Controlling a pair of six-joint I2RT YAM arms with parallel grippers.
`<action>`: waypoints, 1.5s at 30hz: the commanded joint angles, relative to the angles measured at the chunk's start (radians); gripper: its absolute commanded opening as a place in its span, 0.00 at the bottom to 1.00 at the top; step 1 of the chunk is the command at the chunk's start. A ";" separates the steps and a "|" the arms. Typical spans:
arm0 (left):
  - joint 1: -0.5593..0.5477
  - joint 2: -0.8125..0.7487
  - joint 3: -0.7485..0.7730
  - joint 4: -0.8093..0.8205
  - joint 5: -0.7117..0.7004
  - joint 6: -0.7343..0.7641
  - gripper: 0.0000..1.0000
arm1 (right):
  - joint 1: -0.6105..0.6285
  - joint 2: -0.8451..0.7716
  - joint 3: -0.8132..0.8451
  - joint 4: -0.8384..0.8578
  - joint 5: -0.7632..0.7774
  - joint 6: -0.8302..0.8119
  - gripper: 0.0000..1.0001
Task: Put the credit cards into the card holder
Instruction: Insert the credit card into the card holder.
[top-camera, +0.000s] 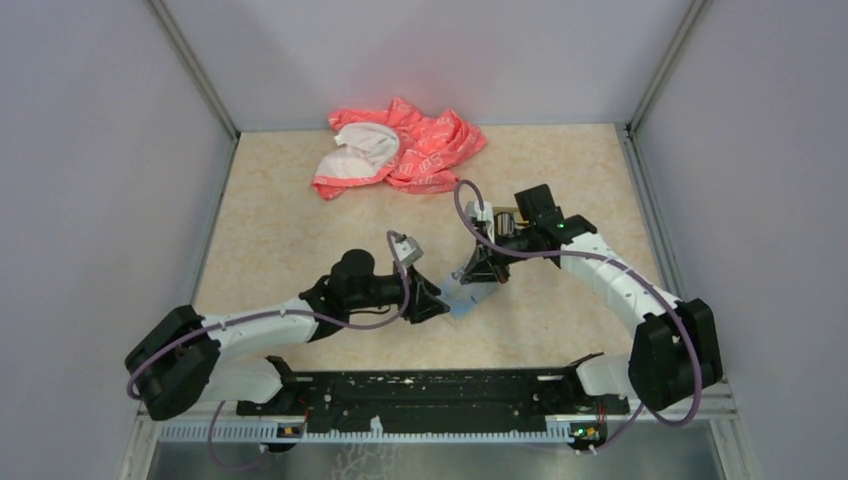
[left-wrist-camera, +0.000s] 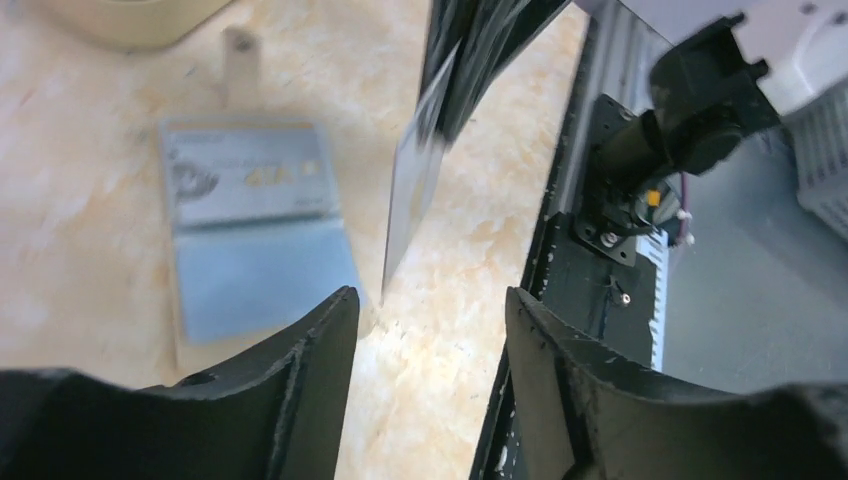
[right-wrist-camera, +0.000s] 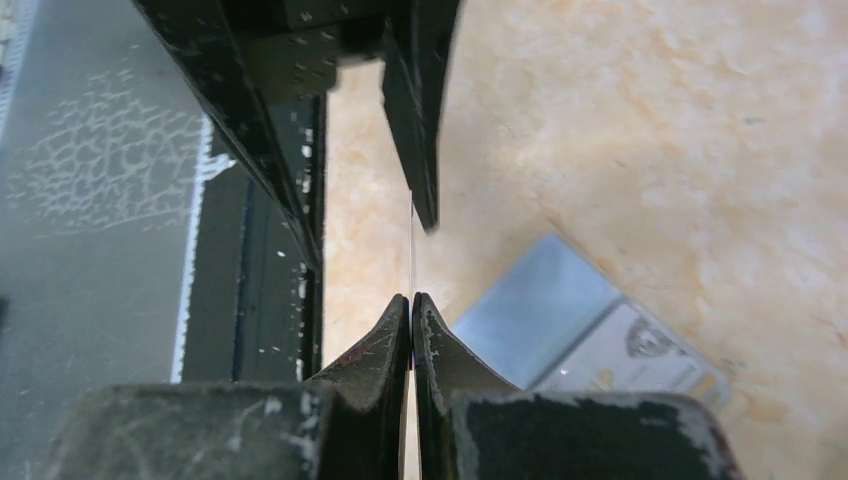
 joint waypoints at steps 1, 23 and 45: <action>-0.004 -0.121 -0.156 0.023 -0.299 -0.237 0.68 | -0.066 0.003 0.029 0.078 0.113 0.099 0.00; -0.049 0.246 -0.051 -0.093 -0.522 -0.823 0.63 | -0.101 0.271 0.130 0.050 0.375 0.233 0.00; -0.031 0.420 0.217 -0.462 -0.739 -0.824 0.51 | -0.107 0.318 0.112 0.075 0.431 0.320 0.00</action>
